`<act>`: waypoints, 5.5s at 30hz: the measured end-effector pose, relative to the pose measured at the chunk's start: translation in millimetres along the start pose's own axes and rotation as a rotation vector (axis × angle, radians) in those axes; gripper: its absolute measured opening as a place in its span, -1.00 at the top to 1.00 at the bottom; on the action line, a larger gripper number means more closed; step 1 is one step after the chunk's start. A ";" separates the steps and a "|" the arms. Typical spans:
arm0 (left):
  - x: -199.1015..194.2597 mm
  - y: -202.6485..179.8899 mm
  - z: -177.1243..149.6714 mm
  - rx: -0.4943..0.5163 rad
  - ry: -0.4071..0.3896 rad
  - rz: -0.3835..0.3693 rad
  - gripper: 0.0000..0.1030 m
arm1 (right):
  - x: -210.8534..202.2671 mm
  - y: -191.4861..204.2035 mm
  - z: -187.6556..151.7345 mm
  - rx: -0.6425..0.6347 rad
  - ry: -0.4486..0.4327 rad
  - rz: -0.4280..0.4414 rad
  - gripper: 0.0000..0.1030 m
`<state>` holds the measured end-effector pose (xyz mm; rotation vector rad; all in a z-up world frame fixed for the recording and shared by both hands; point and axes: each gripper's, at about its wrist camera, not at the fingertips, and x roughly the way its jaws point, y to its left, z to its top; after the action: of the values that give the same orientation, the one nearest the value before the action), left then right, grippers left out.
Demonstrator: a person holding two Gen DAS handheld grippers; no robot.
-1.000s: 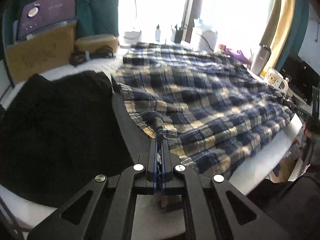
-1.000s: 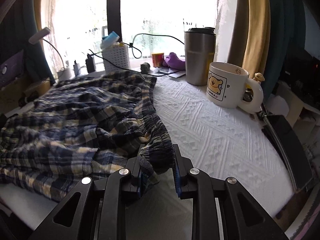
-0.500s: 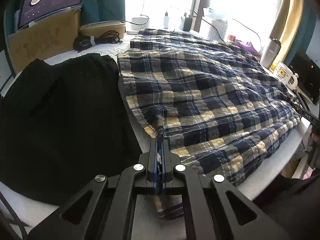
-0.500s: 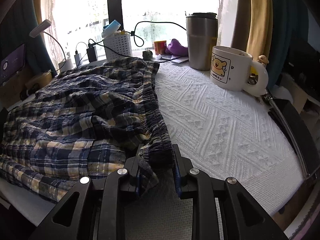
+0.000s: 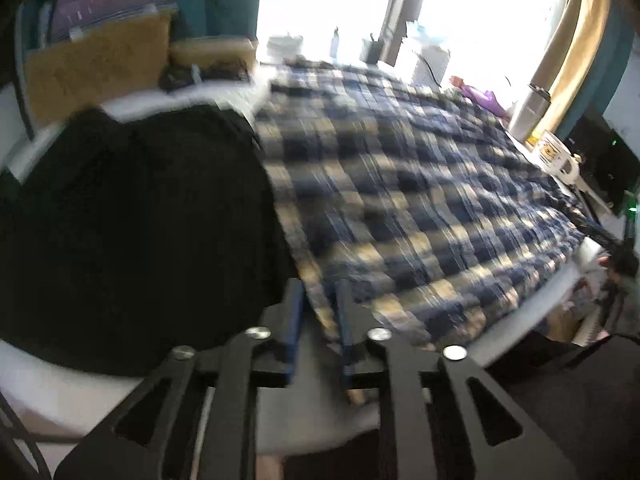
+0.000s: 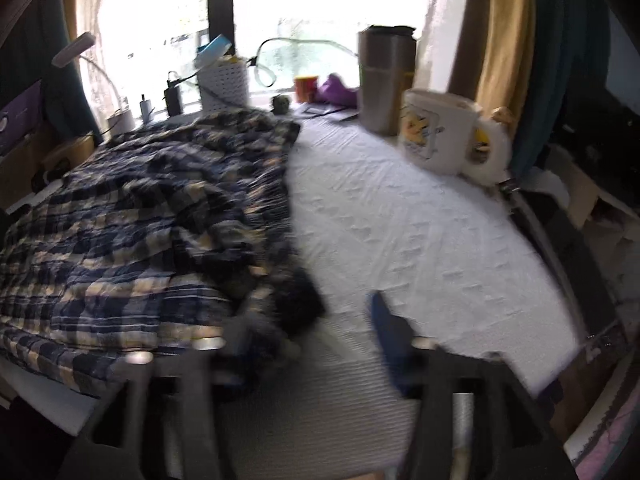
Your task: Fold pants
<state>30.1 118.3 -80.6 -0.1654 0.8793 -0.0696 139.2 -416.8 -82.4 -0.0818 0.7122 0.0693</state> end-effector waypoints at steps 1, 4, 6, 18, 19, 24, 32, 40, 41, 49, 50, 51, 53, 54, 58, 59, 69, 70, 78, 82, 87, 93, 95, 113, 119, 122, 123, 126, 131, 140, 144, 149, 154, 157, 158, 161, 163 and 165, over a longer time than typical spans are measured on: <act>-7.9 3.8 7.1 0.010 -0.037 0.015 0.40 | -6.0 -4.5 2.2 0.011 -0.021 0.005 -0.52; -19.5 16.9 33.5 0.019 -0.132 0.028 0.05 | -19.8 -13.9 14.4 0.019 -0.060 0.015 -0.52; -14.4 30.1 59.3 0.015 -0.194 0.002 -0.12 | -24.4 -14.6 30.2 -0.012 -0.087 0.018 -0.52; 121.3 16.8 163.7 0.067 -0.082 0.036 -0.12 | 70.6 17.7 152.1 -0.224 -0.059 0.098 -0.52; 129.8 15.1 164.5 0.079 -0.070 0.031 -0.12 | 84.0 20.4 156.6 -0.223 -0.039 0.104 -0.52; 160.9 16.4 168.0 0.087 0.021 0.043 -0.12 | 136.8 37.1 169.6 -0.250 0.019 0.125 -0.52; 180.4 9.5 172.7 0.146 0.089 0.044 -0.48 | 198.4 59.3 180.7 -0.317 0.104 0.168 -0.21; 177.9 7.5 173.1 0.166 0.076 0.057 0.15 | 212.9 70.8 181.1 -0.374 0.120 0.189 0.38; 177.2 7.9 173.2 0.167 0.072 0.057 0.48 | 212.6 71.5 181.1 -0.380 0.117 0.187 0.45; 160.4 17.6 171.4 0.150 0.024 0.081 0.92 | 215.2 67.1 189.5 -0.386 0.072 0.112 0.60; 161.0 20.4 170.3 0.145 0.032 0.078 0.92 | 217.5 64.6 191.8 -0.386 0.075 0.106 0.60; 163.5 24.2 168.9 0.135 0.045 0.073 0.92 | 219.2 62.4 193.9 -0.384 0.073 0.099 0.60; 168.1 31.5 168.2 0.110 0.064 0.054 0.92 | 223.4 60.7 196.9 -0.388 0.076 0.090 0.60; 168.4 32.6 169.5 0.105 0.067 0.050 0.92 | 224.9 60.6 198.0 -0.387 0.078 0.089 0.60; 170.9 29.9 171.3 0.111 0.074 0.063 0.92 | 226.7 62.4 199.1 -0.389 0.082 0.077 0.60; 170.4 30.6 171.7 0.106 0.075 0.052 0.92 | 225.3 61.5 198.6 -0.381 0.081 0.080 0.60; 104.7 19.0 165.1 0.115 -0.083 0.007 -0.31 | 148.4 47.3 179.6 -0.340 -0.024 0.080 -0.50; 97.0 17.9 163.1 0.120 -0.100 0.000 -0.34 | 136.9 46.5 174.5 -0.346 -0.037 0.082 -0.50; 32.3 -18.4 104.6 0.083 -0.229 -0.030 -0.43 | 58.6 35.3 122.0 -0.332 -0.088 0.074 -0.50; 13.4 -38.7 68.2 0.076 -0.260 -0.076 -0.43 | 28.5 26.2 90.8 -0.298 -0.089 0.059 -0.50; 8.0 -59.9 34.1 0.099 -0.243 -0.080 -0.43 | 1.2 17.4 57.6 -0.247 -0.075 0.064 -0.50; 3.5 -68.4 -0.1 0.096 -0.213 -0.050 -0.43 | -21.4 10.2 30.3 -0.228 -0.083 0.035 -0.51; -2.2 -69.7 -7.4 0.079 -0.227 -0.038 -0.43 | -25.7 5.5 23.6 -0.197 -0.079 0.046 -0.51; 4.4 -89.2 -55.8 0.361 -0.121 0.157 -0.43 | -21.9 14.4 -4.3 -0.142 -0.049 0.065 -0.53; 7.7 -95.6 -58.5 0.472 -0.108 0.180 -0.43 | -20.1 14.9 -7.9 -0.225 -0.044 -0.021 -0.54; 5.3 -94.1 -58.2 0.484 -0.074 0.141 -0.43 | -18.7 11.6 -9.8 -0.262 -0.042 -0.067 -0.54; 4.4 -93.4 -58.6 0.494 -0.072 0.140 -0.44 | -17.6 10.1 -10.5 -0.270 -0.039 -0.077 -0.54; 4.9 -92.2 -59.7 0.516 -0.091 0.150 -0.45 | -14.9 5.9 -13.6 -0.277 -0.030 -0.096 -0.54; 17.5 -93.0 -49.3 0.474 -0.146 0.217 -0.48 | -5.2 13.4 -18.9 -0.316 -0.026 -0.075 -0.54; 38.0 -107.3 -38.8 0.495 -0.176 0.203 0.93 | -2.2 63.9 -20.0 -0.602 -0.110 -0.093 -0.54; 31.2 -97.0 -35.2 0.435 -0.179 0.158 0.97 | -7.7 83.1 -23.7 -0.757 -0.189 -0.133 -0.54; 36.5 -88.1 -32.4 0.350 -0.165 0.148 0.98 | 3.5 105.2 -27.2 -0.860 -0.222 -0.098 -0.54; 32.4 -79.3 -24.3 0.232 -0.185 0.098 0.99 | 20.0 103.1 -13.5 -0.722 -0.134 0.016 0.25; 21.0 -74.4 -16.9 0.181 -0.222 0.066 0.99 | 21.2 99.4 -7.8 -0.622 -0.092 0.082 0.80; 16.2 -73.5 -14.4 0.170 -0.236 0.054 0.99 | 20.9 99.6 -6.6 -0.604 -0.087 0.090 0.84; 0.9 -73.1 -6.6 0.148 -0.278 0.026 0.99 | 8.4 92.3 0.4 -0.509 -0.114 0.124 0.90; -5.1 -73.5 -3.4 0.157 -0.299 0.027 0.99 | -3.7 84.9 7.5 -0.444 -0.142 0.148 0.91; -8.6 -74.3 -1.4 0.164 -0.310 0.030 0.99 | -12.8 79.6 11.8 -0.403 -0.163 0.154 0.92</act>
<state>24.1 46.1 -62.1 -0.0076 0.5638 -0.0851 129.9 -336.9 -69.3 -0.4029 0.5323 0.3635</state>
